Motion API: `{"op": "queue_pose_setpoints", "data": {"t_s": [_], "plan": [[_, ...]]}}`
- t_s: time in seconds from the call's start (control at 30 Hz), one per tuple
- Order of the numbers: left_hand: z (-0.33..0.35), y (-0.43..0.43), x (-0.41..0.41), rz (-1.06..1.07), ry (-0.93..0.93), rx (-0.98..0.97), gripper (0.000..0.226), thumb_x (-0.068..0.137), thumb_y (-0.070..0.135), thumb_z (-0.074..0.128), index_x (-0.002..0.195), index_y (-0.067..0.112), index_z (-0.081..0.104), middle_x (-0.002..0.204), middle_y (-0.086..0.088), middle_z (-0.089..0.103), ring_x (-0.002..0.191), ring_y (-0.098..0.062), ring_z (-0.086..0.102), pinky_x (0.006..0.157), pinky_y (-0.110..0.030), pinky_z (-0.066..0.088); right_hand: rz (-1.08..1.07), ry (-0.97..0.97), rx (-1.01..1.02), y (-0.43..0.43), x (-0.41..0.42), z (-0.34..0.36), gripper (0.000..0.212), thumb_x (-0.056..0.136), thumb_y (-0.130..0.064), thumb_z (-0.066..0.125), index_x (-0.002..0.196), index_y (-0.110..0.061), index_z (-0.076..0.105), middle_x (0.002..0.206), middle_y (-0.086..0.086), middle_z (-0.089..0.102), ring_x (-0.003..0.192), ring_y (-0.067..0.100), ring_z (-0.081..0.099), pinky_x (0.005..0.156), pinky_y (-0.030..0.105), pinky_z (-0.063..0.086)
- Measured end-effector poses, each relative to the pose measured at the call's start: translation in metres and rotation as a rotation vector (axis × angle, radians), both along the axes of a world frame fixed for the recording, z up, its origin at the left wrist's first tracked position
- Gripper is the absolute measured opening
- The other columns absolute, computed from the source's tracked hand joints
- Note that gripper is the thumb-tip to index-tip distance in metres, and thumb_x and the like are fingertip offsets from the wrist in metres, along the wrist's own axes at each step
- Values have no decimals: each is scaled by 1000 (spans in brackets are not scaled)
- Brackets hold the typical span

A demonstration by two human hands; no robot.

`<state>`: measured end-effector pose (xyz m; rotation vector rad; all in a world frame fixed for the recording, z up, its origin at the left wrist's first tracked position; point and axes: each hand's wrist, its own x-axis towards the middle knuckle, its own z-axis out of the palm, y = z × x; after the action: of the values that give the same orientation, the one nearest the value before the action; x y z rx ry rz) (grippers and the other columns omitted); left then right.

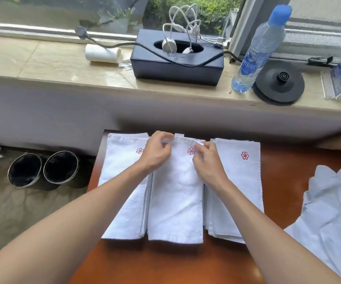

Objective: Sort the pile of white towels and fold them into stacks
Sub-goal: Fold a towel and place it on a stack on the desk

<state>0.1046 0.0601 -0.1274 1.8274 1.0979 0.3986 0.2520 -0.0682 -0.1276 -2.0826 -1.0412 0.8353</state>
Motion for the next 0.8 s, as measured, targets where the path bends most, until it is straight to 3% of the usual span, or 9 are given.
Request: {"op": "queue_pose_setpoints", "data": {"t_s": [0.13,0.23,0.3,0.37,0.43,0.57,0.67,0.8], "plan": [[-9,-2,0,-115,8,-53,43,95,-1,53,137,5,56,141,-6,42,133,-20,51,115,-28,41,42,-27,-41,1,-1,-8,46,101,-12,52,147,-10,49,145,-4,29,140,18,37,112,19,26],[-14,-9,-2,-225,43,-1,60,90,0,58,148,10,45,166,-9,3,156,-28,11,125,-39,20,122,-119,-42,-2,-4,-10,52,97,-11,57,148,-11,47,167,3,9,155,17,15,114,23,24],[-18,-17,-7,-280,63,158,65,87,-2,58,149,11,46,169,-9,-11,158,-31,-8,125,-42,10,148,-190,-46,-8,-10,-9,56,98,-14,59,152,-16,46,172,-1,-7,159,12,3,108,24,34],[-21,-28,-17,-303,75,308,61,87,-8,55,146,7,50,170,-14,-9,158,-37,-10,126,-45,8,157,-298,-33,-19,-21,-8,63,98,-17,62,157,-21,41,173,-3,-14,160,11,-3,98,26,47],[-26,-40,-25,-309,111,397,51,90,-8,53,140,2,55,170,-18,1,158,-41,-5,127,-48,13,170,-378,-28,-31,-27,-11,63,99,-18,63,158,-19,40,173,1,-14,160,14,-7,103,28,47],[-34,-68,-39,-392,311,477,47,101,6,47,148,5,48,170,-13,18,159,-35,8,126,-54,11,216,-348,-88,-49,-31,-15,57,101,-22,61,154,-10,43,174,4,1,160,18,-6,128,36,18],[-39,-105,-64,-407,413,476,59,102,11,44,160,8,31,172,-9,12,160,-29,5,128,-52,-1,301,-305,-135,-81,-55,-16,66,101,-23,61,160,-11,34,174,3,9,160,21,-3,130,38,9],[-36,-154,-83,-438,390,437,62,99,9,46,159,6,31,171,-10,13,159,-31,7,128,-53,0,333,-354,-177,-135,-77,-19,64,101,-22,59,159,-8,36,173,6,13,161,25,-1,130,35,4]]}}
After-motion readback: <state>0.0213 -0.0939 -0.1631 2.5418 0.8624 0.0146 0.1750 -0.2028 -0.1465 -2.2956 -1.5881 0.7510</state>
